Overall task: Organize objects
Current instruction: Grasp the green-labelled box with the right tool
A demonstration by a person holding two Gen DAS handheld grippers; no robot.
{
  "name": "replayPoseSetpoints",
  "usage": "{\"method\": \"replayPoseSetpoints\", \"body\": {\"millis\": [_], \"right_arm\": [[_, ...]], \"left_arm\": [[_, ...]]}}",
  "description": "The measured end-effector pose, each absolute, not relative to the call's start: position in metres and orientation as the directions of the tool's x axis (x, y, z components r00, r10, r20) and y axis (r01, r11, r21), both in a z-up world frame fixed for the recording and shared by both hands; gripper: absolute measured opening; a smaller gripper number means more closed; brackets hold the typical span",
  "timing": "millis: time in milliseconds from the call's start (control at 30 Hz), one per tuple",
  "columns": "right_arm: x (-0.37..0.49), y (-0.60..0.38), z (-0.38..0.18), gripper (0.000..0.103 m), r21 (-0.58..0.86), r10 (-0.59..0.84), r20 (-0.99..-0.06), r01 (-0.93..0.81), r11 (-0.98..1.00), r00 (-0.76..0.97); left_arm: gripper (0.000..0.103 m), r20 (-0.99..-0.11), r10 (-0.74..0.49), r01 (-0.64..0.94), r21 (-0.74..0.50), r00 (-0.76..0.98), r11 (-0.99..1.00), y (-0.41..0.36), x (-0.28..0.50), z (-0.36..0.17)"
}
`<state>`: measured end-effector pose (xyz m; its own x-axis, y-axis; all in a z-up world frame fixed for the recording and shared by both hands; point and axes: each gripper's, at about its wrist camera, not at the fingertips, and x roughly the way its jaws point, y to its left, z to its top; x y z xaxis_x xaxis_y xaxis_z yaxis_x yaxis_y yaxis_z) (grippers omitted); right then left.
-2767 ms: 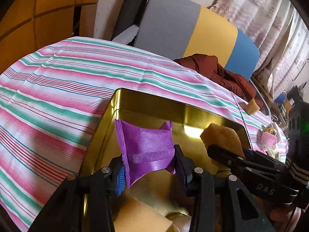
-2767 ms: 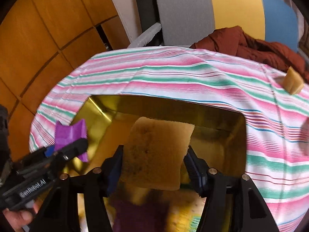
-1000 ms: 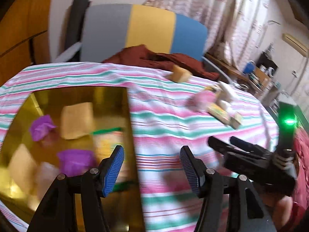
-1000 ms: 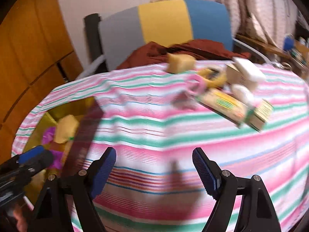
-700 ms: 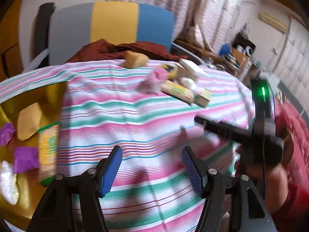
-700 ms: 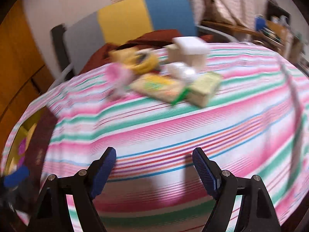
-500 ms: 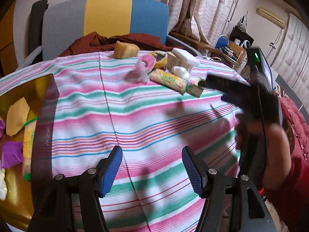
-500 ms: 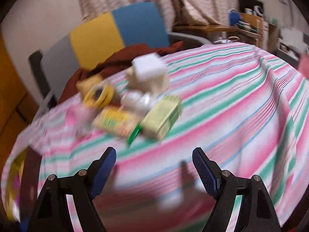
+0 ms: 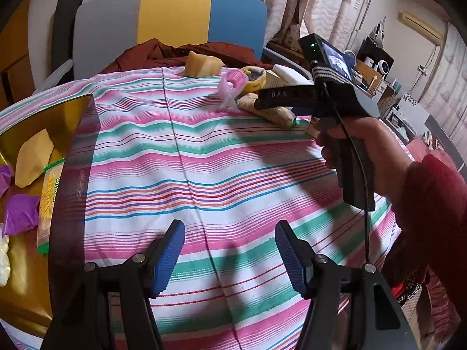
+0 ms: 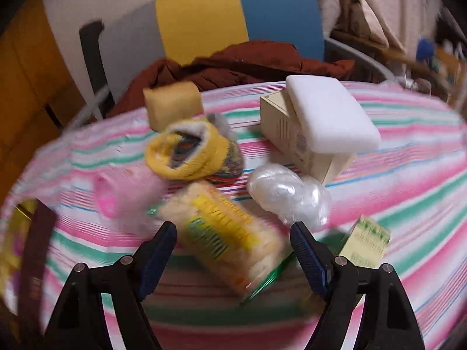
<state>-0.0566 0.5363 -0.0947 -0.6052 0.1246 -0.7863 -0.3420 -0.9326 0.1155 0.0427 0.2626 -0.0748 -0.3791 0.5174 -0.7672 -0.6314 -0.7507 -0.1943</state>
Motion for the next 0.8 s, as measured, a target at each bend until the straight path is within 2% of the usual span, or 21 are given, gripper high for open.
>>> {"method": "replayPoseSetpoints", "body": {"millis": [167,267,333,400,467,600,700,800], "right_arm": [[-0.051,0.519,-0.097,0.081,0.114,0.060,-0.803,-0.251,-0.961,-0.592],[-0.031,0.499,-0.097,0.080,0.239,-0.102,-0.790,-0.150,-0.959,-0.605],[-0.017,0.494,-0.095,0.080,0.277,-0.126,-0.767,-0.148,-0.949,-0.630],[0.004,0.497,-0.086,0.080,0.278,-0.069,-0.726,-0.200,-0.939,-0.684],[0.023,0.511,-0.075,0.080,0.248,0.087,-0.677,-0.338,-0.908,-0.731],[0.031,0.547,-0.069,0.081,0.181,0.314,-0.683,-0.569,-0.802,-0.660],[0.021,0.561,-0.079,0.081,0.209,0.315,-0.716,-0.622,-0.755,-0.623],[0.008,0.565,-0.089,0.080,0.172,0.345,-0.741,-0.659,-0.732,-0.577]], "left_arm": [[0.065,-0.762,0.521,-0.611,-0.213,-0.384,-0.762,0.261,0.037,-0.075],[0.065,-0.760,0.524,-0.601,-0.224,-0.386,-0.767,0.260,0.036,-0.075],[0.065,-0.760,0.520,-0.598,-0.222,-0.388,-0.770,0.259,0.036,-0.075],[0.065,-0.759,0.521,-0.591,-0.226,-0.391,-0.774,0.258,0.035,-0.076],[0.065,-0.760,0.518,-0.583,-0.230,-0.392,-0.779,0.258,0.034,-0.076],[0.065,-0.760,0.516,-0.570,-0.237,-0.396,-0.786,0.259,0.032,-0.076],[0.065,-0.760,0.514,-0.568,-0.236,-0.398,-0.788,0.261,0.031,-0.076],[0.065,-0.763,0.504,-0.574,-0.216,-0.405,-0.790,0.262,0.033,-0.075]]}}
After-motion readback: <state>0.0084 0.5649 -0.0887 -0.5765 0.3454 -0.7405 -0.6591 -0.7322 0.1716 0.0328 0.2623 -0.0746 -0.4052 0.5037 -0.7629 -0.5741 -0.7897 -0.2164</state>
